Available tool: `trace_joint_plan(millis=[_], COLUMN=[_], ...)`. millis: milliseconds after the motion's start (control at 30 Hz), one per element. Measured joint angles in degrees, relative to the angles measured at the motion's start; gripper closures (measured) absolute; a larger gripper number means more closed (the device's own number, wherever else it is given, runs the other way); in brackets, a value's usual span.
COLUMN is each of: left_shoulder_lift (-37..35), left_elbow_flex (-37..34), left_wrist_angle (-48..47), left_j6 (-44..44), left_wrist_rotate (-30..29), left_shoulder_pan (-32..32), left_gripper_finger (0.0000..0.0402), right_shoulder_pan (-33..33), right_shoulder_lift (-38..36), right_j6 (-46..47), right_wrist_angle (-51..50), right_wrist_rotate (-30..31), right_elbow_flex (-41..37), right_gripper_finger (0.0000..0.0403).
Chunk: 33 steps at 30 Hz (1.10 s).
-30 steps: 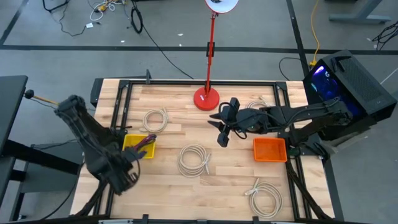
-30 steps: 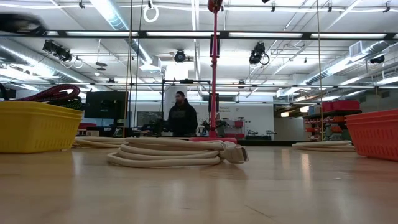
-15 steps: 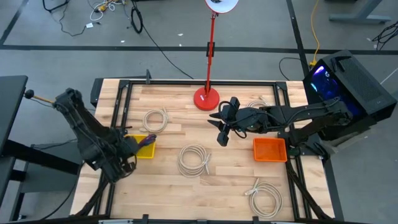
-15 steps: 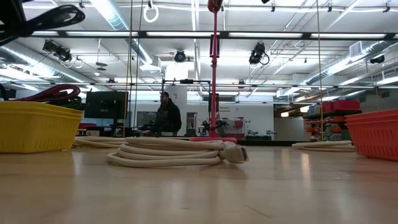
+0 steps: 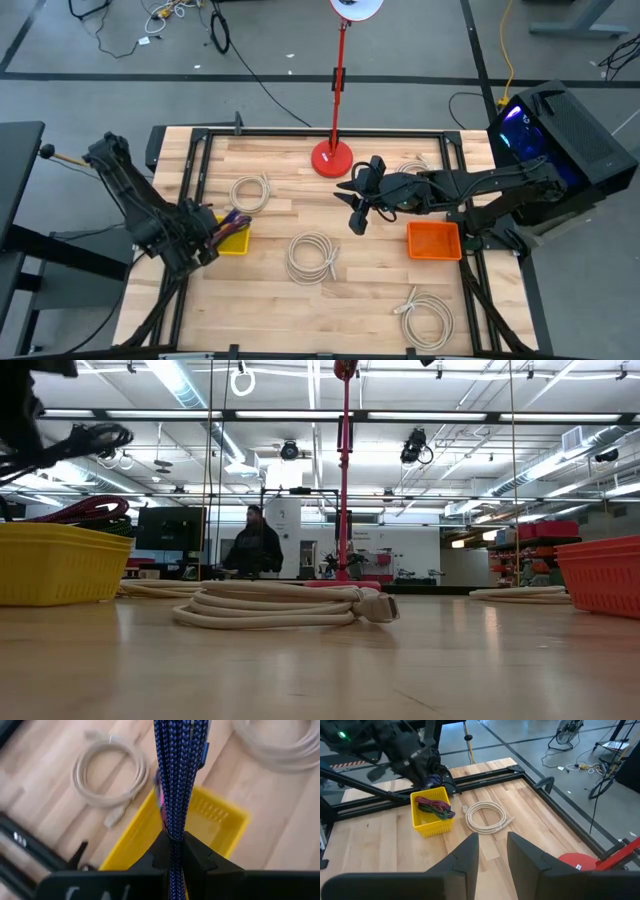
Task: Pick & Place USB Port
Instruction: Put the black and blue charger cable into the yellow bin
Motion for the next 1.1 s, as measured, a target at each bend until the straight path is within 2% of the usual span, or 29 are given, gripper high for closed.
trace_joint_plan(millis=[200,600,767,1000,1100], left_shoulder_lift=[-1.4,-2.1,-2.3,-2.3,-2.3], left_elbow_flex=[-4.3,-9.3,-9.5,-9.5,-9.5], left_wrist_angle=[3.0,1.9,2.0,2.0,2.0], left_j6=[-0.9,-6.0,-7.6,-6.9,-7.5], left_wrist_rotate=[0.1,0.7,-1.8,-0.4,-0.7], left_shoulder_pan=[0.0,0.0,0.0,0.0,0.0], left_gripper_finger=[0.0377,0.0377,0.0377,0.0376,0.0355], right_shoulder_pan=[0.0,0.0,0.0,0.0,0.0], right_shoulder_lift=[0.0,0.0,0.0,0.0,0.0], right_j6=[0.0,0.1,0.4,0.4,0.4], right_wrist_angle=[0.0,0.0,0.0,0.0,0.0], right_wrist_rotate=[0.0,0.0,0.0,0.0,0.0], right_elbow_flex=[0.0,0.0,0.0,0.0,0.0], right_gripper_finger=[0.0298,0.0298,0.0298,0.0298,0.0298])
